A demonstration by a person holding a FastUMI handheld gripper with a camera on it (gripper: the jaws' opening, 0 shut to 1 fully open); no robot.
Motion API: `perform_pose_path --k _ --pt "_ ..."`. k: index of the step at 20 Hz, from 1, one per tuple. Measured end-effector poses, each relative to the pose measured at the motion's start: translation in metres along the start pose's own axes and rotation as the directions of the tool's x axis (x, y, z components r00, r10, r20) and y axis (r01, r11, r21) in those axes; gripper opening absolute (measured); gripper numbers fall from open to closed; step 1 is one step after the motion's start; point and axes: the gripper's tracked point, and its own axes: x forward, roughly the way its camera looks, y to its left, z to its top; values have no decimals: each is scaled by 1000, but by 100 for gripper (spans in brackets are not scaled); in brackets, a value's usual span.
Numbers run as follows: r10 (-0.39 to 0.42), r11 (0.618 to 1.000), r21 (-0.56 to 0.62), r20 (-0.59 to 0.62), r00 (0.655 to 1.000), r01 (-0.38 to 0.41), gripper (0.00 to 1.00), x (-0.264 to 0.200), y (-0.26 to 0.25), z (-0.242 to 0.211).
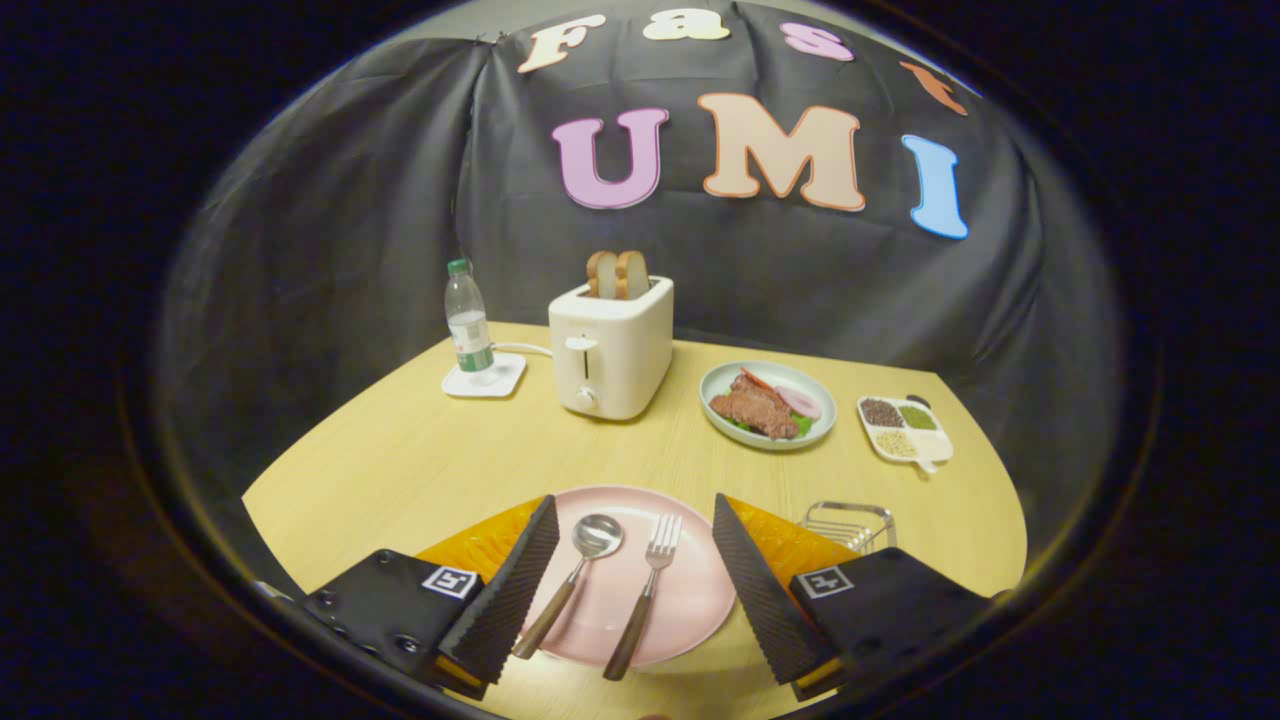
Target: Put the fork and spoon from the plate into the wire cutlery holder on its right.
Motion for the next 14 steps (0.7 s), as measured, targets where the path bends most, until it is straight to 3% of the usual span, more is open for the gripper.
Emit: perform_pose_path --k 13,14 --pt "-30 999 -43 -246 969 20 99 26 -8 -81" --pt "-36 998 -53 -251 967 23 95 25 -9 -84"
